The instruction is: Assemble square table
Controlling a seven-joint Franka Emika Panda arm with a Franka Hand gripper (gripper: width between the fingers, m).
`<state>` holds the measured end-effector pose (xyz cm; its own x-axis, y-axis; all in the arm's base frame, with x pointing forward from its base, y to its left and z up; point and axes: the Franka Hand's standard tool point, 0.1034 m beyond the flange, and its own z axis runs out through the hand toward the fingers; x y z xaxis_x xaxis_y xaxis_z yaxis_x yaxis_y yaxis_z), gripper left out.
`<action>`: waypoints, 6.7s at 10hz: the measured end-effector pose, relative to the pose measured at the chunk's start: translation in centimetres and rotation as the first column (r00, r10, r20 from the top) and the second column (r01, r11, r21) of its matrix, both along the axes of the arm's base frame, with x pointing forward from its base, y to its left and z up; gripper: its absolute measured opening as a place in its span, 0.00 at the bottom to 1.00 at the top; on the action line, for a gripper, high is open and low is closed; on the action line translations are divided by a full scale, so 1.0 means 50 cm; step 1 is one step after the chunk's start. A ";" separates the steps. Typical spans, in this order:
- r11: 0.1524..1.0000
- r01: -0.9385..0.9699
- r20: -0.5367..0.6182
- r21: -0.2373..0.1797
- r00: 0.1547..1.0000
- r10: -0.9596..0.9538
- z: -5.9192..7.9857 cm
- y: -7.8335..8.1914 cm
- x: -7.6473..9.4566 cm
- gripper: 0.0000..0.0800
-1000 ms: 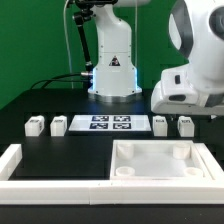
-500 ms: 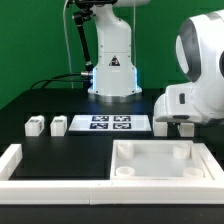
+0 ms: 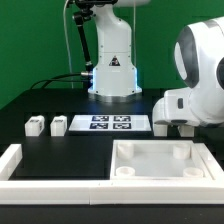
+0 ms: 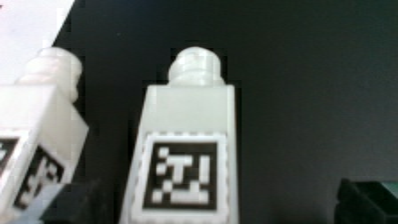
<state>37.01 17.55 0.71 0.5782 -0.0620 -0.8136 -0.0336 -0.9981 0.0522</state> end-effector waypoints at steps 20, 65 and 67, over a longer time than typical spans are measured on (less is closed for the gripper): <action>0.998 0.001 0.261 0.056 0.965 -0.016 0.178 -0.034 0.072 0.36; 0.982 -0.187 0.997 0.023 0.082 -0.007 0.125 -0.117 0.495 0.36; 0.982 -0.188 0.997 0.022 0.082 -0.007 0.125 -0.117 0.495 0.66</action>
Offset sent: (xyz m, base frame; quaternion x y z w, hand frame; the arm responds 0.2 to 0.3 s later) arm 0.0000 0.0000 0.0000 0.0000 0.0000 0.0000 1.0000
